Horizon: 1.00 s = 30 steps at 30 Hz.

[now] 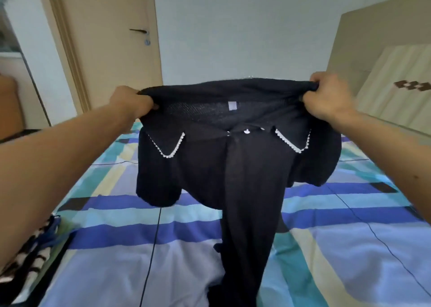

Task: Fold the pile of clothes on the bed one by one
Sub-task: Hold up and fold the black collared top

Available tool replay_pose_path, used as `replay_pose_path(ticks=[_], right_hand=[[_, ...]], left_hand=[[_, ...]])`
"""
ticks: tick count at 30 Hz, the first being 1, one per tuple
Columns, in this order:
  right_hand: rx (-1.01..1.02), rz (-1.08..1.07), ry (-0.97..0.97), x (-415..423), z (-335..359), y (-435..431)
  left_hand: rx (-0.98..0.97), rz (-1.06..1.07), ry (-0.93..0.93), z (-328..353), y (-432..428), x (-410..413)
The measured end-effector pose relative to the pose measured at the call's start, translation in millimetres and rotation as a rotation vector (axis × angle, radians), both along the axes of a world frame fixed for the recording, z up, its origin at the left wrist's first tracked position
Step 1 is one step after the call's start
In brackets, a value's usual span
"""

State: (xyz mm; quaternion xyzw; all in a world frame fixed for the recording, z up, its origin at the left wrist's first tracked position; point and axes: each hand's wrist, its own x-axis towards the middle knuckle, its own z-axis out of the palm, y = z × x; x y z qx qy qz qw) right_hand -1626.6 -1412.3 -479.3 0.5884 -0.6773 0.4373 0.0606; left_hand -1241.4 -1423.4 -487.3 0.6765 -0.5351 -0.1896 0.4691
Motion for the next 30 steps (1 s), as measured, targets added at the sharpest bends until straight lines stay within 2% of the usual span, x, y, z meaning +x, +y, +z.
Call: replay_pose_path(ticks=[2,4,7,10,12,14,19,22,26,30], right_hand=[[0.043,0.012,-0.017,-0.7,28.0,-5.5],[0.066,0.038,-0.059,-2.3,53.4,-6.9],[0.063,0.103,-0.129,-8.7,87.5,-3.8],[0.183,0.175,-0.202,-16.0,107.7,8.1],[0.250,0.211,-0.204,-23.3,113.0,14.6],[0.219,0.245,-0.182,-27.8,115.3,19.0],[0.007,0.334,-0.155,-29.0,110.2,25.6],[0.057,0.442,-0.231,-26.8,111.3,35.9],[0.163,0.609,-0.494,-23.9,115.8,54.9],[0.315,0.836,-0.374,-35.7,127.0,71.0]], left_hand=[[0.031,-0.157,0.340,20.2,-0.8,-2.0],[0.009,-0.270,0.424,41.2,0.2,-5.5],[-0.092,-0.274,0.280,77.4,9.2,-7.5],[-0.185,-0.295,0.081,108.0,22.2,-6.2],[-0.199,-0.371,-0.049,122.3,30.5,-1.8],[-0.184,-0.469,-0.133,130.3,35.8,4.6],[-0.163,-0.533,-0.076,120.6,35.7,8.6],[-0.191,-0.521,-0.078,111.7,35.2,7.3],[-0.264,-0.584,0.007,119.1,48.4,5.4],[-0.199,-0.745,-0.353,136.2,65.6,11.9]])
